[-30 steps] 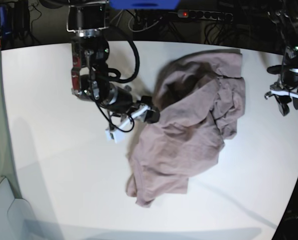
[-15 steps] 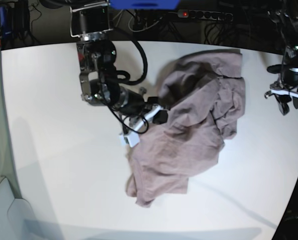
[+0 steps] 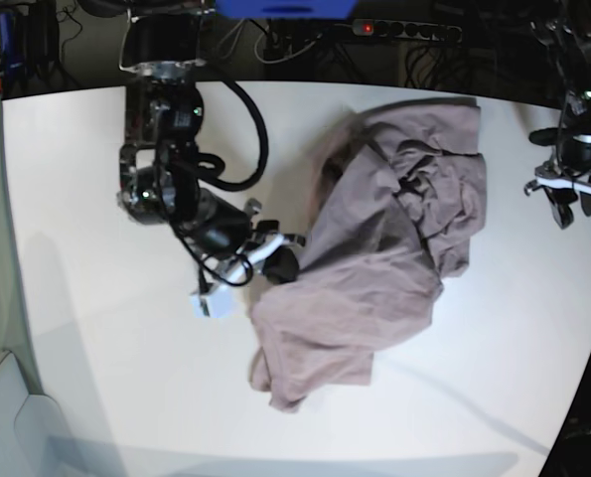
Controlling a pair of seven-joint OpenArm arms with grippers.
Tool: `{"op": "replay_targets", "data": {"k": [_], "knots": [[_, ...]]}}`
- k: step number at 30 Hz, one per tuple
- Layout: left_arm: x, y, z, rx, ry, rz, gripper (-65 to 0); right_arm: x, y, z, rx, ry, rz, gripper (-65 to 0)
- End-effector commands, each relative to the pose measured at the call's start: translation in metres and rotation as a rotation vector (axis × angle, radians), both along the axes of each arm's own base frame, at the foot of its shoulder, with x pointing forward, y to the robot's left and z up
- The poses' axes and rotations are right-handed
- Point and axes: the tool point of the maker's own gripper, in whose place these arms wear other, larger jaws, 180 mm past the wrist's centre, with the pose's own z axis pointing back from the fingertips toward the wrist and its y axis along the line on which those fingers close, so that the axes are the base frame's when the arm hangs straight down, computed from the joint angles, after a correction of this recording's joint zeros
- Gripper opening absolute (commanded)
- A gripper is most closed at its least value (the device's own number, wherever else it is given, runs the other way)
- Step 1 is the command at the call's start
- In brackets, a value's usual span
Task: Layout the t-shirt on the table in an organized manner, then fold the t-shirt properly
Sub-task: 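Pull the grasped fabric outward with the right gripper to spread the shirt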
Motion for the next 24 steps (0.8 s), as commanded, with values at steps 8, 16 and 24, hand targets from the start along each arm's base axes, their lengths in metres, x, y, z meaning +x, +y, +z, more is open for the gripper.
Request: {"op": "replay_targets", "data": {"k": [8,16,24], "knots": [[0.005,-0.010,0.007,-0.002,-0.039,-0.020,-36.6,0.024,-0.080,0.052,-0.072,-0.184,-0.131,-65.0],[0.008,-0.052,-0.002,-0.035,-0.016,-0.129,-36.6,0.045,-0.167,0.064,-0.135,-0.206,-0.280,-65.0],[0.008,-0.058,-0.006,-0.057,-0.014,-0.126,-36.6,0.013,-0.109,0.022,0.014,-0.045,-0.182,-65.0]]}}
